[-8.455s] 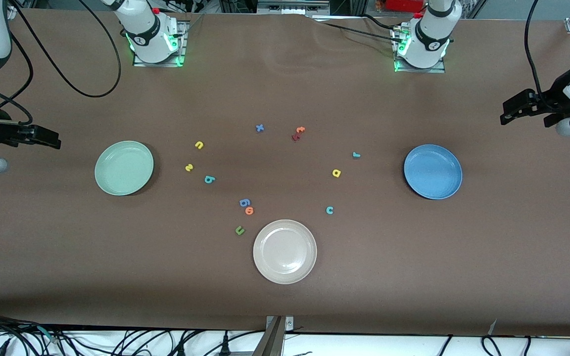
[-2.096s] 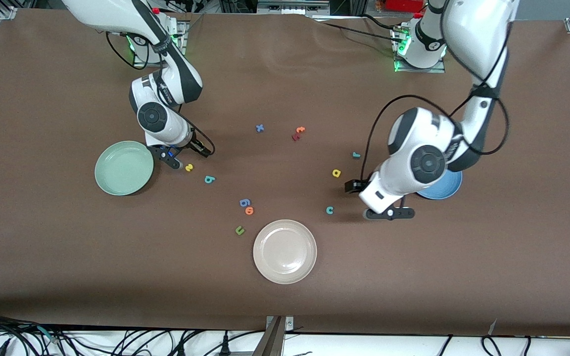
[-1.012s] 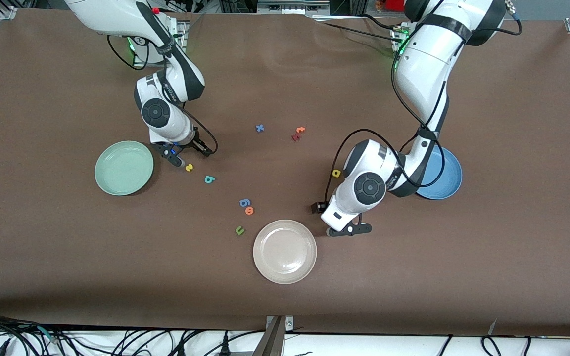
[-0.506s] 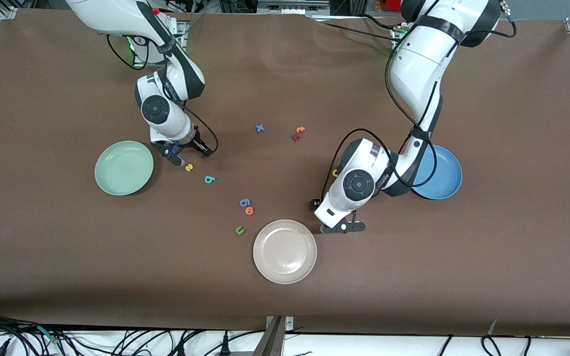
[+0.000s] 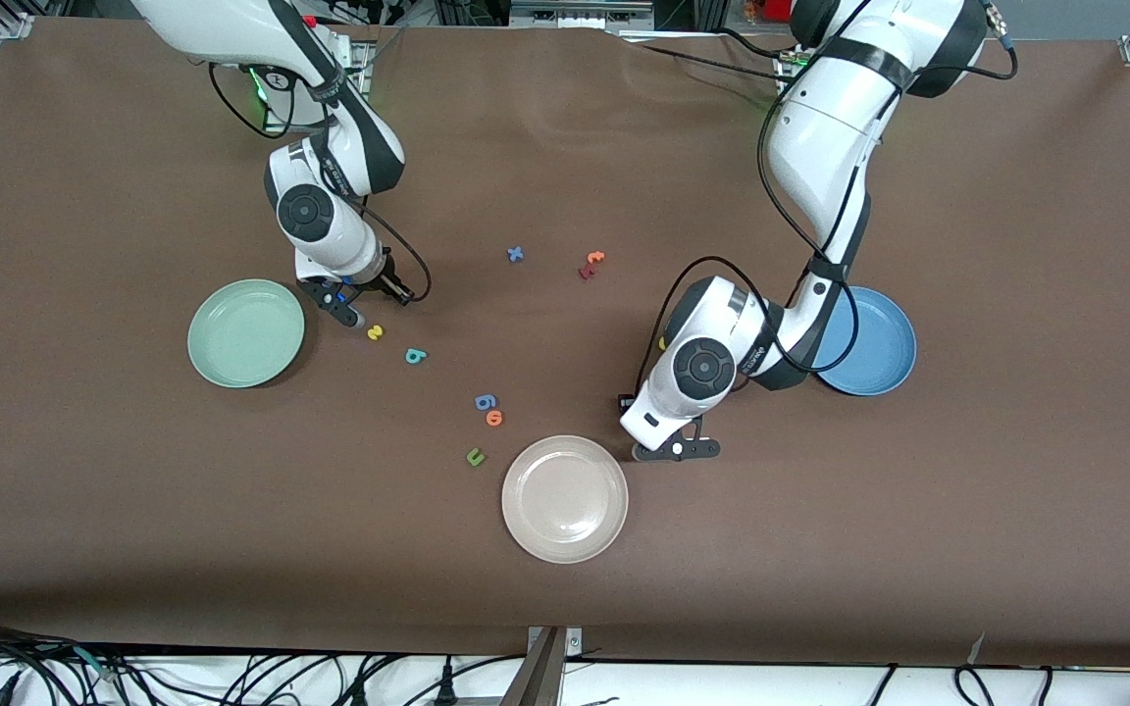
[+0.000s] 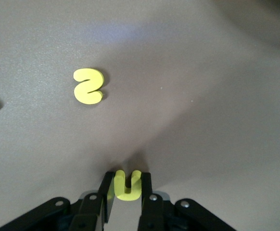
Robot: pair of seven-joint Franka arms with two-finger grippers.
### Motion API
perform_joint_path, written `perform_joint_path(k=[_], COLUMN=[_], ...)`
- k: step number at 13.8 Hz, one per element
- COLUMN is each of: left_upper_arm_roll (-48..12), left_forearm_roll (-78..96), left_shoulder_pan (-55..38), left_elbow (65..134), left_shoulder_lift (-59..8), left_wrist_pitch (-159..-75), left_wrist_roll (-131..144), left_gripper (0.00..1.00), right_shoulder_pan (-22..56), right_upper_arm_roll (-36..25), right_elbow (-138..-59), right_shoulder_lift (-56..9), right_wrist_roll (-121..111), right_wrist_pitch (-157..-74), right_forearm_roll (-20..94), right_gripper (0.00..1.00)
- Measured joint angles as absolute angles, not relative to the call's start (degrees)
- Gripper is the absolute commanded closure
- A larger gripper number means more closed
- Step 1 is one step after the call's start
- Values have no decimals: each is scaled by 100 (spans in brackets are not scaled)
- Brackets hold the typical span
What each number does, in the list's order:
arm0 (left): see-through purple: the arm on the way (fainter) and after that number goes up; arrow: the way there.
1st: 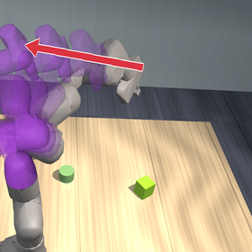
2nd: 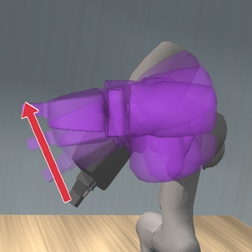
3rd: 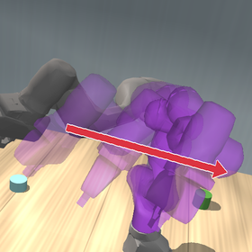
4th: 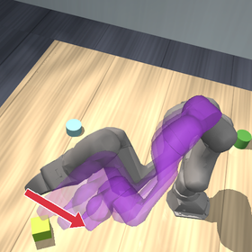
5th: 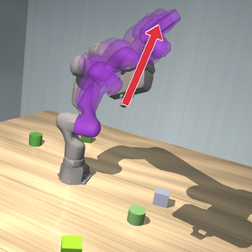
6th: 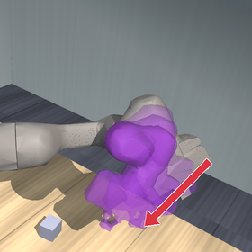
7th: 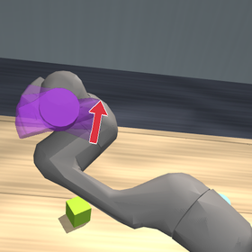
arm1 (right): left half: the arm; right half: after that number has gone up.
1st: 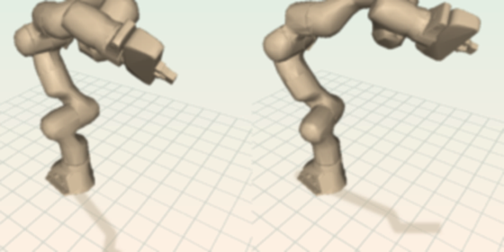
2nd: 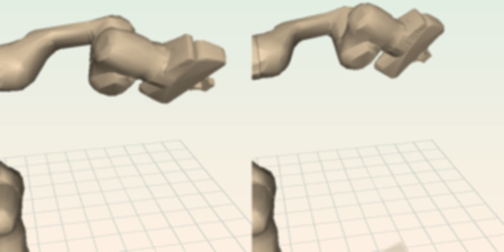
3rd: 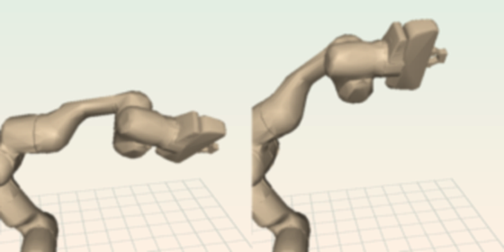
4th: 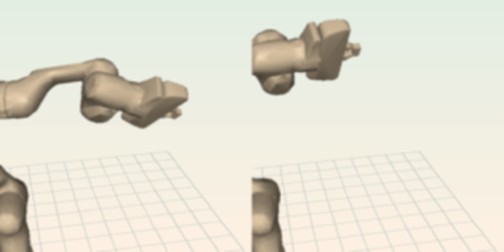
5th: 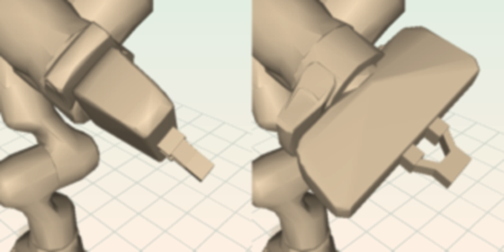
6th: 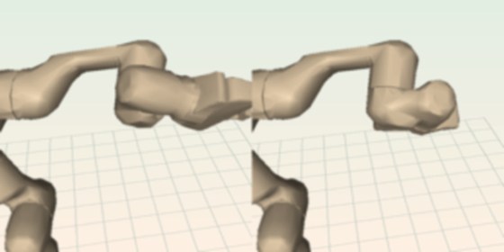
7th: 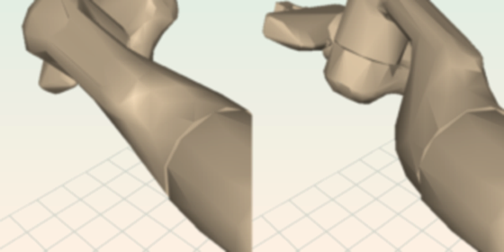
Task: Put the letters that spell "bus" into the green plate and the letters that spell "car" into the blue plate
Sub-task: 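Grasp the yellow u with the right gripper while the left gripper grasps cyan c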
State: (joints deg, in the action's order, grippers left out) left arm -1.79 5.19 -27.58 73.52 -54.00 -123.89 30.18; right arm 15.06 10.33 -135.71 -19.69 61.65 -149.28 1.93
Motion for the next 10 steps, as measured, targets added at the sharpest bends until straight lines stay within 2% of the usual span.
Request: perform_joint_path(k=[4, 8, 10], left_upper_arm_roll=[-160, -151, -147], left_forearm_roll=[511, 508, 507], left_shoulder_pan=[-2761, -2762, -2762], left_elbow=[7332, 7324, 7318], left_shoulder_lift=[-5398, -5399, -5398], left_wrist_pitch=[-12381, -12376, -12375], left_wrist_roll=[3018, 3018, 3018], left_gripper=[64, 79, 84], right_shoulder_pan=[1505, 1498, 1486], right_upper_arm_roll=[1001, 588, 180], right_elbow=[-13424, -12736, -12431], right_shoulder_lift=[-1814, -1363, -1294], right_wrist_roll=[6161, 5652, 4929], right_wrist_pitch=[-14583, -13011, -12505], right_forearm_roll=[193, 192, 192], right_gripper=[100, 100, 100])
